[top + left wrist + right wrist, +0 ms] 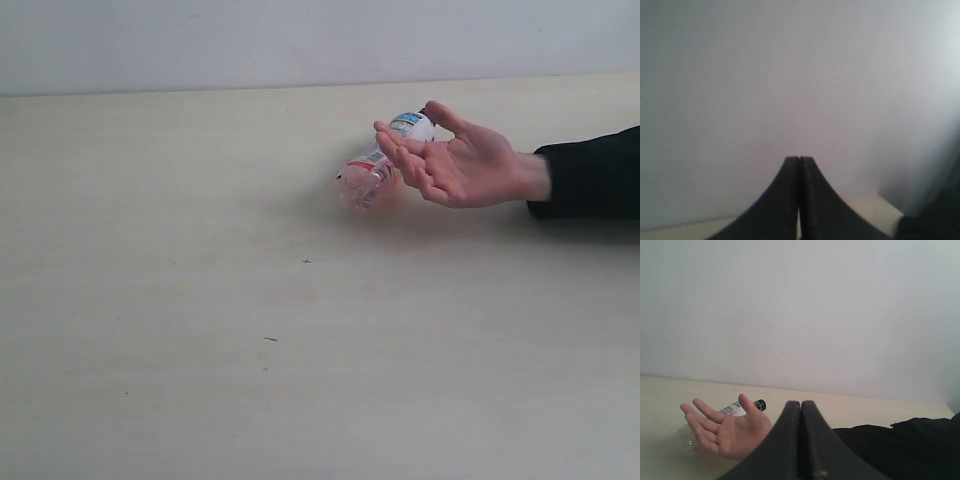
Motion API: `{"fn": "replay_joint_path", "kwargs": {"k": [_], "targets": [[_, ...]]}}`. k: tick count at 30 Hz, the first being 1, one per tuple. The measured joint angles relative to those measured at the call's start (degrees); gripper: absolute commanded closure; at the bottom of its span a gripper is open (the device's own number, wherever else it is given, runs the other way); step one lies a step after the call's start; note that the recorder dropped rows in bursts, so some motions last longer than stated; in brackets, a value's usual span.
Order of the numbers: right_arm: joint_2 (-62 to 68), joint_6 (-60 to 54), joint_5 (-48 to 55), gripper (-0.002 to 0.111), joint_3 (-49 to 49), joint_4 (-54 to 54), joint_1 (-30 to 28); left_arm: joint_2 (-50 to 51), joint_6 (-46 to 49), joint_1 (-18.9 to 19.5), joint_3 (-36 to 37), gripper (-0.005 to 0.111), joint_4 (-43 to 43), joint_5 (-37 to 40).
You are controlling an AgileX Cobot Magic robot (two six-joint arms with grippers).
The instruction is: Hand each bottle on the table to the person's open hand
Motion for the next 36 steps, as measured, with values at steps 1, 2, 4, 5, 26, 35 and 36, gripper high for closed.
{"fn": "replay_joint_path", "kwargs": {"k": [1,2,4,5,26,35,36], "targets": [[0.00,0.00,0.00,0.108,0.00,0.00,0.00,4.79,-6.02,-0.22,-5.13,0.107,7.15,0.00],[0.00,0.00,0.00,0.108,0.00,0.00,0.00,9.18,-11.53,-0.70,-10.31,0.107,12.57,-0.11],[0.00,0.00,0.00,0.108,0.00,0.00,0.00,16.81,-20.56,-2.29,-20.12,0.107,25.07,-0.11],[0.00,0.00,0.00,0.108,0.00,0.00,0.00,19.44,-23.53,-3.19,-23.65,0.106,29.80,-0.11],[0.00,0.00,0.00,0.108,0.00,0.00,0.00,43.93,31.51,-32.56,-56.68,0.056,19.21,73.17],[0.00,0.00,0.00,0.108,0.00,0.00,0.00,56.88,65.78,-33.45,-72.24,0.062,-24.11,98.17],[0.00,0.00,0.00,0.108,0.00,0.11,0.00,57.93,66.84,-34.08,-73.25,0.058,-25.67,98.45]]}}
